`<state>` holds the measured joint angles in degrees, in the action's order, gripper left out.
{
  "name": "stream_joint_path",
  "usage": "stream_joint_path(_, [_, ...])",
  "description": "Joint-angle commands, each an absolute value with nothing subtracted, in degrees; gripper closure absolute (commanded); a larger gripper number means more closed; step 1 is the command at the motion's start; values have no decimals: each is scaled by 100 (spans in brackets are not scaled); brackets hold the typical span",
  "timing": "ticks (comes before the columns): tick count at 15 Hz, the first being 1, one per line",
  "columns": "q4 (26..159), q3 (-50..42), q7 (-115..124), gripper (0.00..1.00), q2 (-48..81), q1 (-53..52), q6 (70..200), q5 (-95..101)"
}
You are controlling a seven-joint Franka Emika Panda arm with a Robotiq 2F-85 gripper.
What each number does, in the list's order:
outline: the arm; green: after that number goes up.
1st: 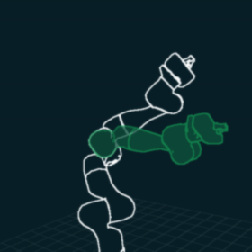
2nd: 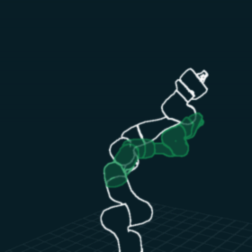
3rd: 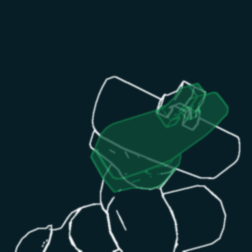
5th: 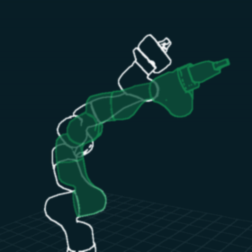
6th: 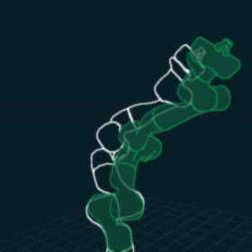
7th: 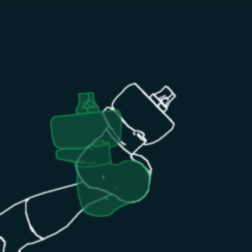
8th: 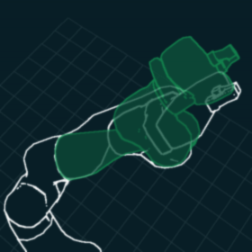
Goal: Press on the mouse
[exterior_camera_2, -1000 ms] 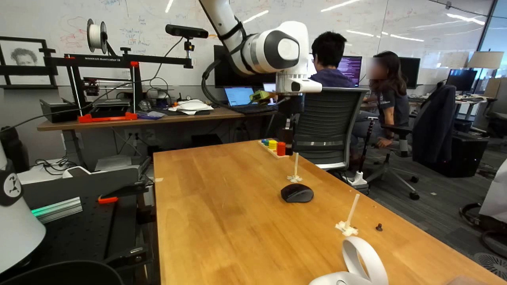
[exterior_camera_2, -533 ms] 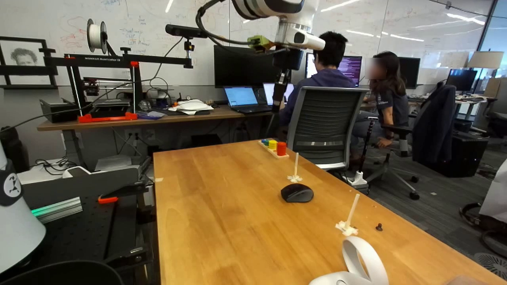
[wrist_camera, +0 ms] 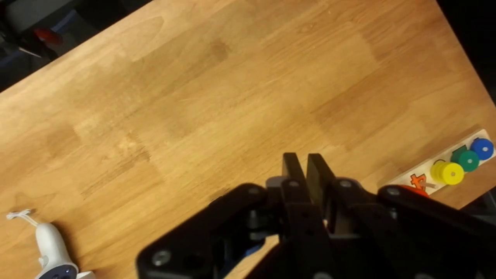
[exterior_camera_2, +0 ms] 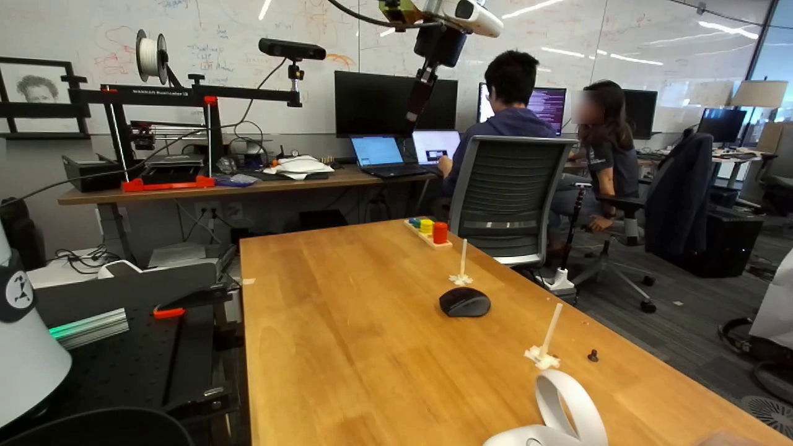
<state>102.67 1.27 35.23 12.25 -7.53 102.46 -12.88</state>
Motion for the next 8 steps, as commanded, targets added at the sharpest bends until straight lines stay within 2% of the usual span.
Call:
stream_joint_path(1, [10162,207,3284,54,1071,-666,9974,-1454])
stream_joint_path(8, [10165,223,2894,1,963,-689,9791,-1292])
